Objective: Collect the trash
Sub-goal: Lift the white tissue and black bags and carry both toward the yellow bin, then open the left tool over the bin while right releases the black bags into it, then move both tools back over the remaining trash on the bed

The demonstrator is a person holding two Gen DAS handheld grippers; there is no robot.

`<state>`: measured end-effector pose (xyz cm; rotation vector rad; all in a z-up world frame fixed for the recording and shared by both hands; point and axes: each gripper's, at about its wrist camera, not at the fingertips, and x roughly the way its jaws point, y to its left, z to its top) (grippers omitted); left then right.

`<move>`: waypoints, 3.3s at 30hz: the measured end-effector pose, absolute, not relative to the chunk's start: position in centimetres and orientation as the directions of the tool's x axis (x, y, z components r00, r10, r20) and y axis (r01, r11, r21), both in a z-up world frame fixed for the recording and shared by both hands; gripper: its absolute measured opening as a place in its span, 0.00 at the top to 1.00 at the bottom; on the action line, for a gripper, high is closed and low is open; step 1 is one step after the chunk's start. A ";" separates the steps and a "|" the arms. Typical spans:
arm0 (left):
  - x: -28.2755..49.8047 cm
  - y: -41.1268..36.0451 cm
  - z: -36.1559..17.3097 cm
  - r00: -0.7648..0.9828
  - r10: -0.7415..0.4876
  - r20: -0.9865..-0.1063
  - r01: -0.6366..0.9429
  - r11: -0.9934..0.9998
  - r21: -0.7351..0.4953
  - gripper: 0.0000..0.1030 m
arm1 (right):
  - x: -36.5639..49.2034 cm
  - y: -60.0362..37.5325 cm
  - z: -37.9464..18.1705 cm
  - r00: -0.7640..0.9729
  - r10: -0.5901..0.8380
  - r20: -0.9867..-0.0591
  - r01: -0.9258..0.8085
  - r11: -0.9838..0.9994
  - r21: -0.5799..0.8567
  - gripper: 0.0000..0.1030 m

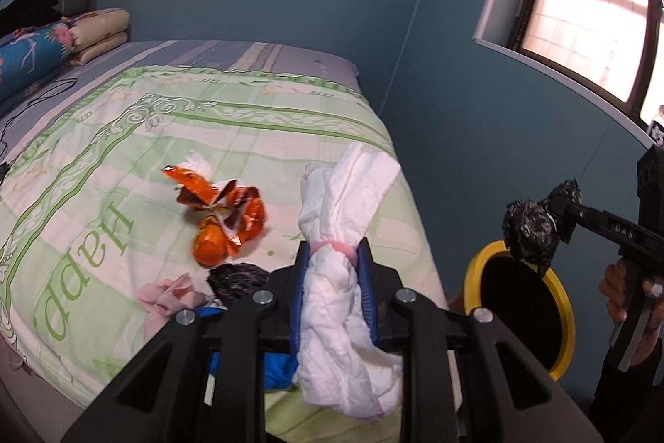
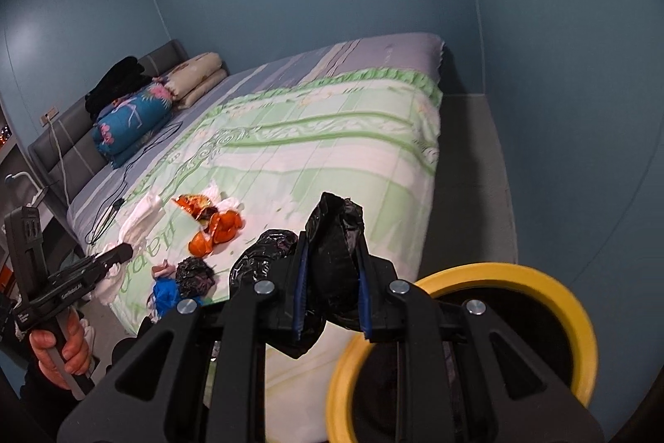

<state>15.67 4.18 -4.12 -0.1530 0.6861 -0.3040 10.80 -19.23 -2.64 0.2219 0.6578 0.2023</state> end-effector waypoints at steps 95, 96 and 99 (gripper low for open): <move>17.8 4.1 -4.4 0.732 -0.216 -0.646 0.151 0.976 -0.156 0.08 | 7.8 -12.7 -1.4 0.817 0.321 -0.478 -0.295 0.946 0.131 0.38; 17.9 5.0 -4.6 0.736 -0.204 -0.646 0.134 0.978 -0.157 0.08 | 7.8 -12.2 -1.7 0.811 0.330 -0.483 -0.309 0.943 0.125 0.38; 18.0 7.3 -5.5 0.733 -0.171 -0.658 0.086 0.983 -0.160 0.08 | 8.2 -10.0 -2.9 0.777 0.365 -0.512 -0.363 0.926 0.109 0.38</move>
